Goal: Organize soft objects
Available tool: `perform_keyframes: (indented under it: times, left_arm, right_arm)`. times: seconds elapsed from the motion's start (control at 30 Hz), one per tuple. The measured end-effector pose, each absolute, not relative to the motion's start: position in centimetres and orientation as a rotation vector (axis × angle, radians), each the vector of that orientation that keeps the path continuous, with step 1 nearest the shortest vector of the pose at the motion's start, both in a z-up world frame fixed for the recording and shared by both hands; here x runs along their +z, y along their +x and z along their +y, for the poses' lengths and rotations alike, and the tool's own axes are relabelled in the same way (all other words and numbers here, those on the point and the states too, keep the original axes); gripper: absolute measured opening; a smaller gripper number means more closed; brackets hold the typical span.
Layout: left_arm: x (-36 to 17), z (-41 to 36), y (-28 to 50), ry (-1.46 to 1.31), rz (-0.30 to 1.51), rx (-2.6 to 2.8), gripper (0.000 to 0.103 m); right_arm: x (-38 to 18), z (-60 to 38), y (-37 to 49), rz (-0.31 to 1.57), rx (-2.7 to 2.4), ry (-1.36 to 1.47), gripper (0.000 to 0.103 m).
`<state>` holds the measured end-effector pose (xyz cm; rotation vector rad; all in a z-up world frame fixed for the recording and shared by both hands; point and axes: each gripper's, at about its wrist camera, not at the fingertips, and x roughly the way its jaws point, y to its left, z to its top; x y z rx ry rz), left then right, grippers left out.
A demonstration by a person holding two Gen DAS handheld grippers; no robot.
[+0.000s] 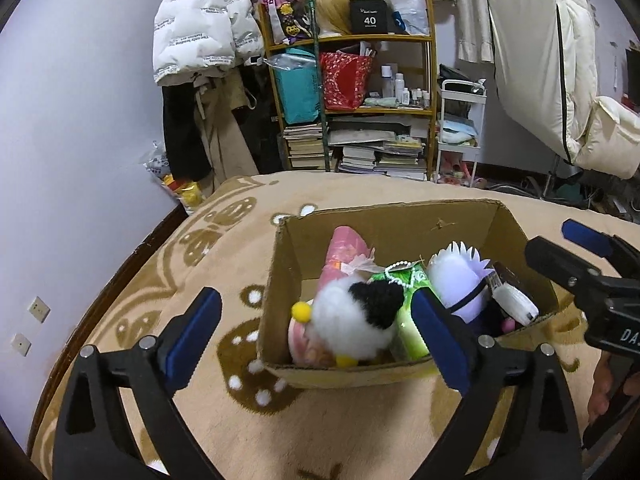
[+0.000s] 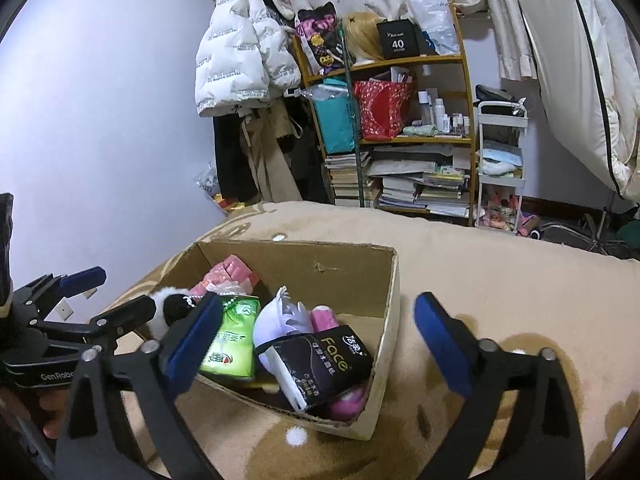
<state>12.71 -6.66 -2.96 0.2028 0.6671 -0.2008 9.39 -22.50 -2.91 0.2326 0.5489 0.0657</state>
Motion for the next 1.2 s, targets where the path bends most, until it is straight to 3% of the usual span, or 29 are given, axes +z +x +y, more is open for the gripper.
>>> perform_keyframes:
  times: [1.2]
  left_arm:
    - [4.4,-1.4,-0.5,0.191,0.477,-0.106,0.100]
  right_arm:
    - [3.5,-20.4,-1.9,0.423,-0.008,0.188,0.103]
